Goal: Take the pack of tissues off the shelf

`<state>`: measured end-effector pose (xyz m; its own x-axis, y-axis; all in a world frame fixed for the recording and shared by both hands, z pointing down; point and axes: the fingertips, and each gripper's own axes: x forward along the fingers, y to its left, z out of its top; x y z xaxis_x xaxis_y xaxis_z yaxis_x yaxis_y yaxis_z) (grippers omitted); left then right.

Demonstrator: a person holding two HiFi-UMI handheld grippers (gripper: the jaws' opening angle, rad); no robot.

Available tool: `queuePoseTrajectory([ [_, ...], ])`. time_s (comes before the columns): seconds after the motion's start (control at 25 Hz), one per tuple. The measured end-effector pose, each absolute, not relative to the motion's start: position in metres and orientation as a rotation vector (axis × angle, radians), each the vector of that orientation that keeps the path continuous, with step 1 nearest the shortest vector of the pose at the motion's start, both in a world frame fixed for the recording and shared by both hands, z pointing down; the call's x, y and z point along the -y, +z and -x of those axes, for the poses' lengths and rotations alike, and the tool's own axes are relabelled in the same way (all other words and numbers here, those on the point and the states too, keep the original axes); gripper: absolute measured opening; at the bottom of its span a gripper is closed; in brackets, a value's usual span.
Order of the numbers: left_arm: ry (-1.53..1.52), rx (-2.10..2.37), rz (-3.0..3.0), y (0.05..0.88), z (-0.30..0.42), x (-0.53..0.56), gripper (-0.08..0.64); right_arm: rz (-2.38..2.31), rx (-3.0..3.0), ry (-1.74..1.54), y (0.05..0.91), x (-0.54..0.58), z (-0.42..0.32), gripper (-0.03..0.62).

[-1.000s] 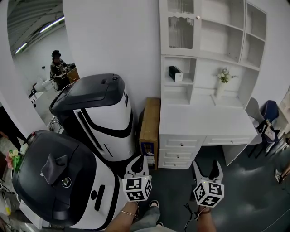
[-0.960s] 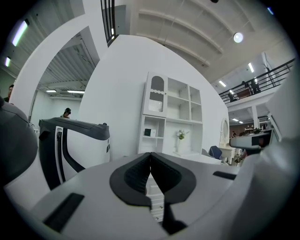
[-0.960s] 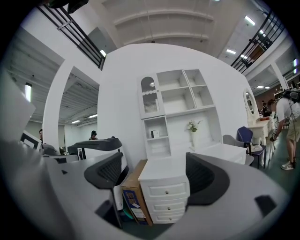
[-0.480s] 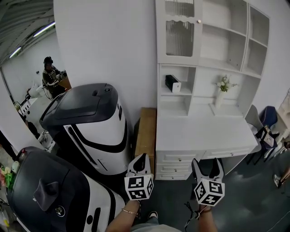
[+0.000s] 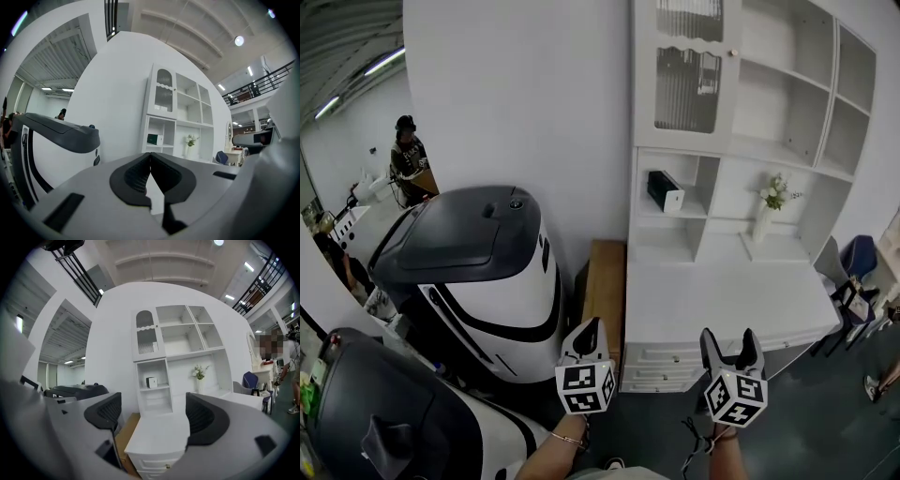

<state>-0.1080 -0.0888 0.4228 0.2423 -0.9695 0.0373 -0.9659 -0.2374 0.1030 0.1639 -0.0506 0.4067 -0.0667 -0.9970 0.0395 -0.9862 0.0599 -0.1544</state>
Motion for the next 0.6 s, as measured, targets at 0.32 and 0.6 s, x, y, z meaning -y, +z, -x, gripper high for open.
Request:
queuePoseTrajectory([
  [0.32, -0.013, 1.835, -2.378, 0.44, 0.104, 0.123, 0.018, 2.128, -2.216, -0.264, 0.419, 0.083, -0.169, 0.425],
  [0.6, 0.013, 1.842, -2.361, 0.451, 0.09, 0.163, 0.018, 2.119, -2.219, -0.287, 0.429, 0.127, -0.187, 0.428],
])
